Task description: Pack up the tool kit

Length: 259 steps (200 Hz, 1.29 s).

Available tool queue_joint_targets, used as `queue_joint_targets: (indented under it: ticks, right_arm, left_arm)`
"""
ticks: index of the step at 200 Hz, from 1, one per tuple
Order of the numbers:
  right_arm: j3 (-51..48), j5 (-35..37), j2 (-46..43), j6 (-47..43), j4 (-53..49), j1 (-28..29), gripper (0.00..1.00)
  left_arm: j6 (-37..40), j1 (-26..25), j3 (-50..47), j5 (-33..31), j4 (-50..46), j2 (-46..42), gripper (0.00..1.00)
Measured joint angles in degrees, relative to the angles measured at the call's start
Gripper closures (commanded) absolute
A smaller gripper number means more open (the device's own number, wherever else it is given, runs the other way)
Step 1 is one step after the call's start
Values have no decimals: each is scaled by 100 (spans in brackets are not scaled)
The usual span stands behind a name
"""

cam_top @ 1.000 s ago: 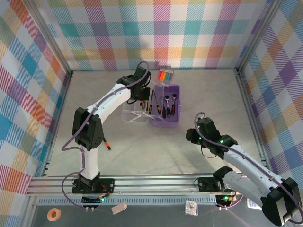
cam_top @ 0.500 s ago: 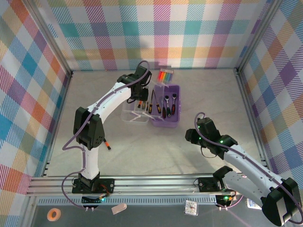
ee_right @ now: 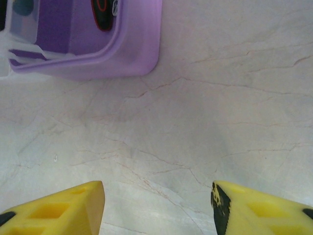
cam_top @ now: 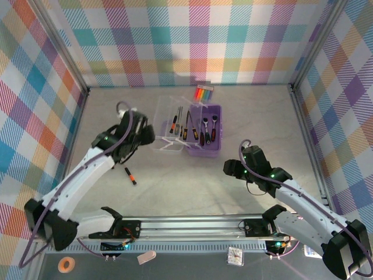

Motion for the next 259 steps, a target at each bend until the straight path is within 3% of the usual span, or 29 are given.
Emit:
queue_joint_targets:
  ticks: [44, 70, 129, 151, 206, 240, 259]
  right_arm:
    - [-26, -363, 186, -221, 166, 0, 38]
    - [-24, -527, 319, -260, 251, 0, 43]
    - [-26, -717, 166, -210, 269, 0, 44]
    - [-26, -713, -22, -188, 197, 0, 44]
    - [-85, -686, -177, -103, 118, 0, 45]
    - [-85, -654, -94, -98, 103, 0, 45]
    - [-85, -647, -85, -90, 94, 0, 45]
  left_arm:
    - [-1069, 695, -2109, 212, 0, -531, 29]
    - [-1373, 1051, -2601, 605, 247, -214, 42]
    - [-1228, 1572, -2249, 1163, 837, 1097, 58]
    - [-1196, 1718, -2236, 1270, 1093, 1237, 64]
    - [-1193, 1880, -2406, 1325, 1333, 1362, 65]
    - [-1132, 1895, -2435, 1268, 1318, 1362, 83]
    - [-1056, 1917, -2437, 1250, 1292, 1360, 86]
